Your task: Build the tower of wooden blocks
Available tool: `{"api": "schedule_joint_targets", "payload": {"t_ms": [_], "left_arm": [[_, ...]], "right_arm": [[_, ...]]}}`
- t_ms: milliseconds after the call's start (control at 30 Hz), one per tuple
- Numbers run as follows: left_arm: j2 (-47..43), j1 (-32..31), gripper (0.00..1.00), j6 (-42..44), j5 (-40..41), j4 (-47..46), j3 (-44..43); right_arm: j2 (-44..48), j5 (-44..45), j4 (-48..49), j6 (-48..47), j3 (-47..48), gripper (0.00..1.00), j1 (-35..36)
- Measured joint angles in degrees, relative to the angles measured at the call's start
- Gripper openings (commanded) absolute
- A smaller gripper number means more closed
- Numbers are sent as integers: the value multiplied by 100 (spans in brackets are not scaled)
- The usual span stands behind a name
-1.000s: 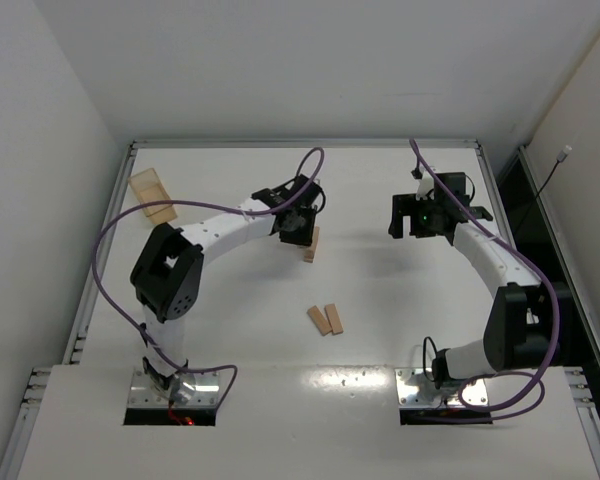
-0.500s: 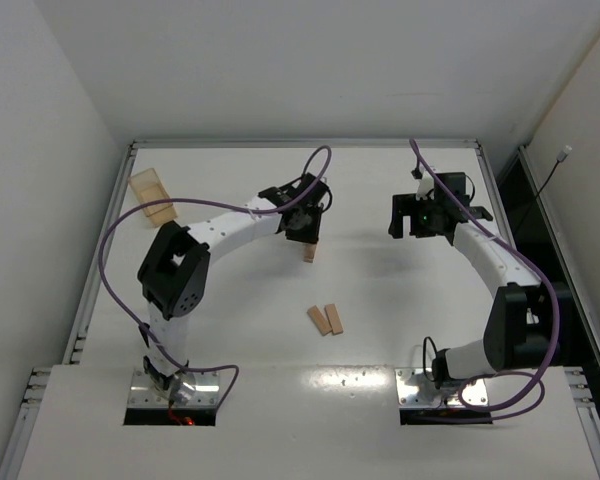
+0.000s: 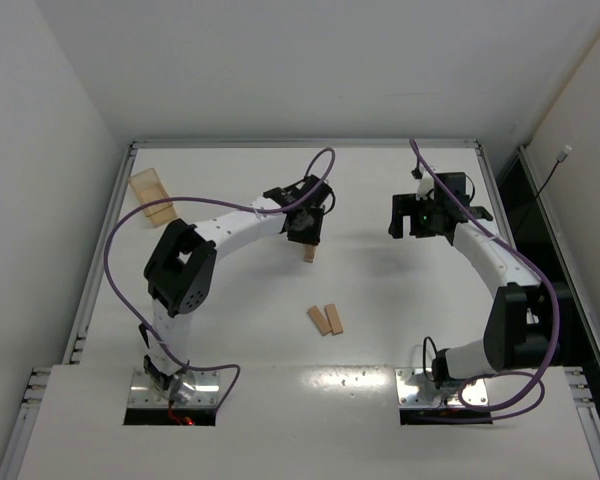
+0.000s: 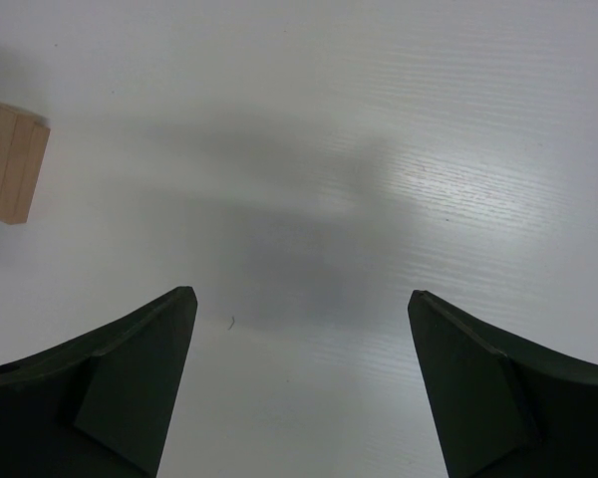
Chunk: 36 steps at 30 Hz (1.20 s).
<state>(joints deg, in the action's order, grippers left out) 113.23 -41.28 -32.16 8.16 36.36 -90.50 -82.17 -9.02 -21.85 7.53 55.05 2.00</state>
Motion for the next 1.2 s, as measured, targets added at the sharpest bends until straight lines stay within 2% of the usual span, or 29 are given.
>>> {"api": "schedule_joint_targets", "payload": {"t_ms": [100,133,500,600,1200], "left_arm": [[31,0,0,0,4,0,-11],[39,0,9,7,2,4,-11],[46,0,52,83,-68,0,-11],[46,0,55,107,-98,0,-11],[-358,-195,55,306,184,-173,162]], "right_arm": [[0,0,0,0,0,85,0],[0,0,0,0,0,85,0],[0,0,0,0,0,85,0],[0,0,2,0,0,85,0],[0,0,42,0,0,85,0]]}}
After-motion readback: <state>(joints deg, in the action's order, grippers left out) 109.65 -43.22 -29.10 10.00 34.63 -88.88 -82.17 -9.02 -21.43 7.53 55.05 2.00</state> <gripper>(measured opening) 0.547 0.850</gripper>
